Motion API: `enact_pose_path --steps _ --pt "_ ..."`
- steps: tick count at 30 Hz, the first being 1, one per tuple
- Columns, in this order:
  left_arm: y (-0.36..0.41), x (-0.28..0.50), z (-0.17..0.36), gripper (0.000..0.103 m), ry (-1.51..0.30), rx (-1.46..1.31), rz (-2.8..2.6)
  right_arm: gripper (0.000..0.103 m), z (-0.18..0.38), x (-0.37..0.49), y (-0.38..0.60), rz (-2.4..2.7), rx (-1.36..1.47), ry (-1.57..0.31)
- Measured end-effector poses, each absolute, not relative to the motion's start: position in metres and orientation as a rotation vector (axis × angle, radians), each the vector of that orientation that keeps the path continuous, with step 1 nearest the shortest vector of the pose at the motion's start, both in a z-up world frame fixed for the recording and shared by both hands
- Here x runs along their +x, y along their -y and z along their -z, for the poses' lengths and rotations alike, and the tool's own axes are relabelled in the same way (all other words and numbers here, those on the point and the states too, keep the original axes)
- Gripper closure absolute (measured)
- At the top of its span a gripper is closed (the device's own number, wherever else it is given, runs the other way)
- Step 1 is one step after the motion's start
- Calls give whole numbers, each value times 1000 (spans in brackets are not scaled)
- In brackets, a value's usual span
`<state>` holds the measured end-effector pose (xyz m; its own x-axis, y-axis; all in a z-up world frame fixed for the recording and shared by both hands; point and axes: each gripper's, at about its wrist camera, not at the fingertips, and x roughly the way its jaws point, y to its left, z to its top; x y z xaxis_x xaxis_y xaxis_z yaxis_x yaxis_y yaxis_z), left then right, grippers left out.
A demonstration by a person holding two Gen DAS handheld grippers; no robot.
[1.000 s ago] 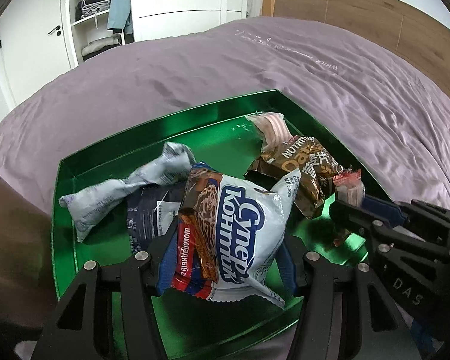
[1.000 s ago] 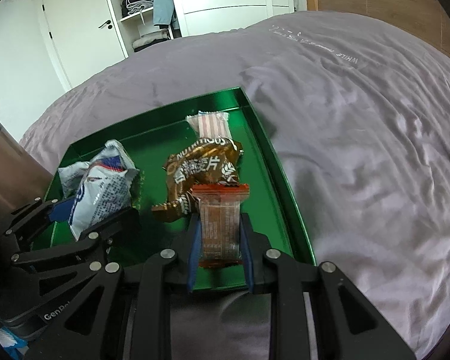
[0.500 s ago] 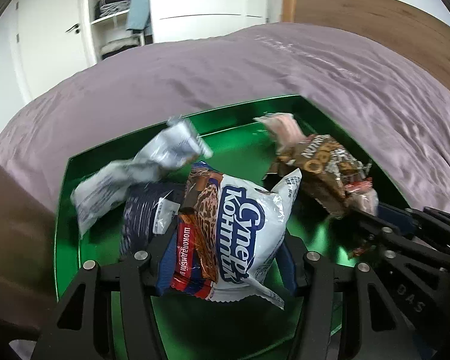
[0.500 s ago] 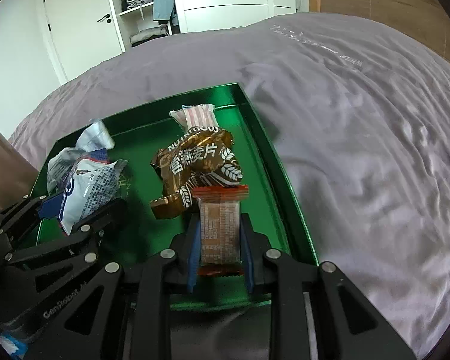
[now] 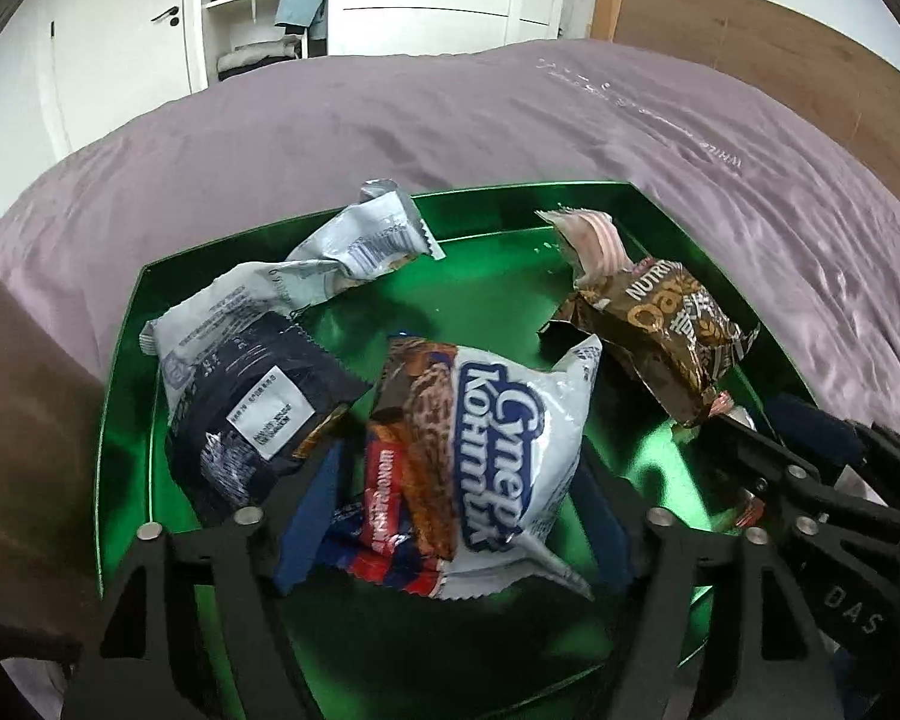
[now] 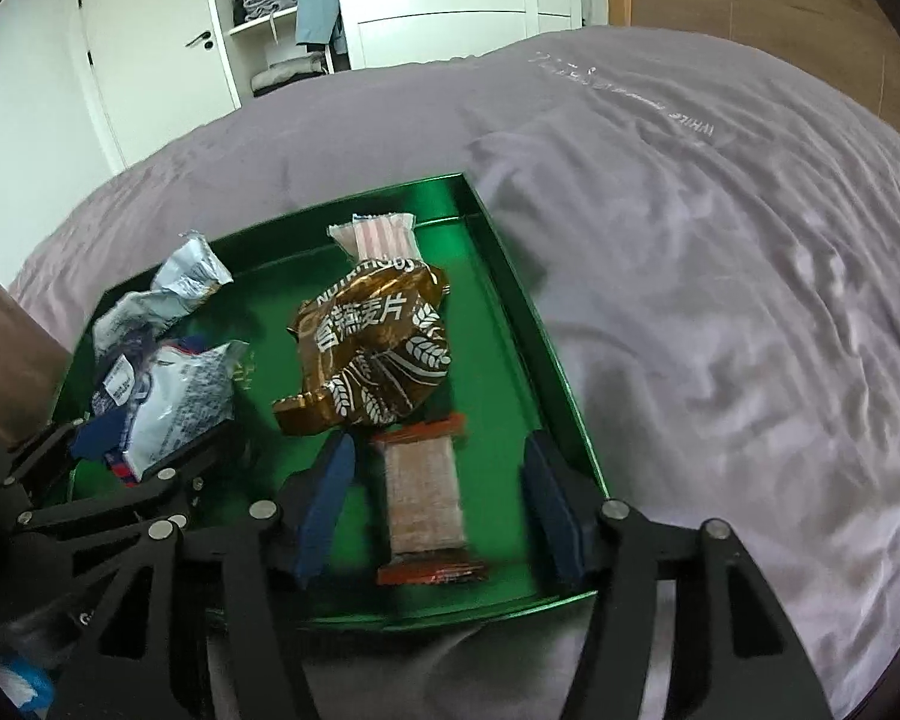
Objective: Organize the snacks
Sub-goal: 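Open the left tool releasing the white-blue bag while the right releases the bar, then withdraw both open tools from the tray toward the last snacks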
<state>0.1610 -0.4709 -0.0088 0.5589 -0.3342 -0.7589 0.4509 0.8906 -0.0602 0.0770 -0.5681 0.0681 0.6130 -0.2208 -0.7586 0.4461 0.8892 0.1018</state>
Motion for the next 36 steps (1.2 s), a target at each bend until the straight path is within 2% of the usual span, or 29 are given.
enact_pose_path --steps 11,22,25,29,36 --pt "460 138 -30 29 -802 178 444 5 -123 52 555 420 266 -763" --pt "427 79 -124 29 -715 183 472 5 -211 -28 526 498 286 -659" --pt "409 53 -153 20 -676 193 481 5 -230 -56 509 522 286 -638" --pt "380 16 -176 20 -665 207 496 2 -245 -94 477 532 302 -627" --pt "309 -45 -179 20 -667 288 451 2 -255 -136 411 486 317 -631"
